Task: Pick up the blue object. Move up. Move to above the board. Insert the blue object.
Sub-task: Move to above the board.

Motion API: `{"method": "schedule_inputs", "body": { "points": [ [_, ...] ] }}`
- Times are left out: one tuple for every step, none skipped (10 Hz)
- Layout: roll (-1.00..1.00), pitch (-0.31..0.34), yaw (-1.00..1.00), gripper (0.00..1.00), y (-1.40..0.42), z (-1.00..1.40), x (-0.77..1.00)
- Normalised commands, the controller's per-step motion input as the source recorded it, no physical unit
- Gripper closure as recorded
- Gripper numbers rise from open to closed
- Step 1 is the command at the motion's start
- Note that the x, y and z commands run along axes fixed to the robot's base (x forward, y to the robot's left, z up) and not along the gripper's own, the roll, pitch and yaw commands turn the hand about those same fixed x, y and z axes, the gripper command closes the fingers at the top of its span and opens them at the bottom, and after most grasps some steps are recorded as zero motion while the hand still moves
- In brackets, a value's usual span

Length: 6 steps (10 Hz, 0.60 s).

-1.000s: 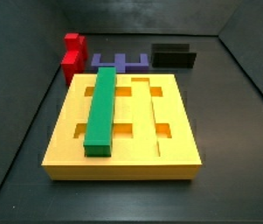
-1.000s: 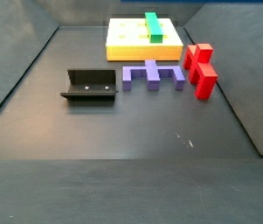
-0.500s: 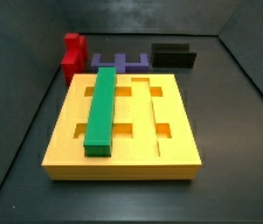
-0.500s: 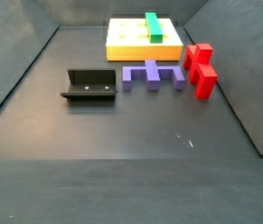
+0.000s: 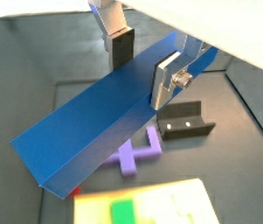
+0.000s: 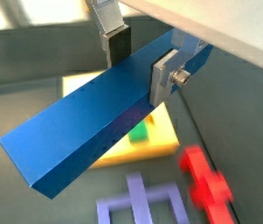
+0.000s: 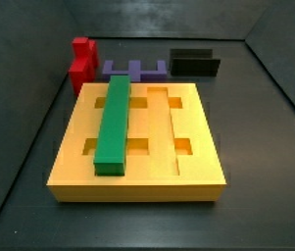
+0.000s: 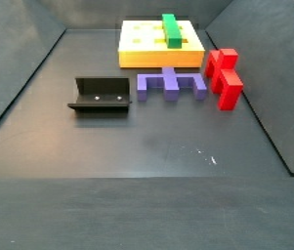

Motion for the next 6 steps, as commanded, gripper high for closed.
{"method": "schedule_inputs", "body": {
  "points": [
    [0.01,0.087,1.0,1.0,-1.4,0.19,0.27],
    [0.01,0.098,1.0,1.0,-1.4,0.19,0.3],
    [0.02,0.119,1.0,1.0,-0.69,0.1,0.2],
    [0.02,0.124,1.0,1.0,-0.41,0.07,0.14],
    [0.03,0.129,1.0,1.0,-0.24,0.05,0.09],
    [0.04,0.138,1.0,1.0,-0.14,0.03,0.07]
  ]
}}
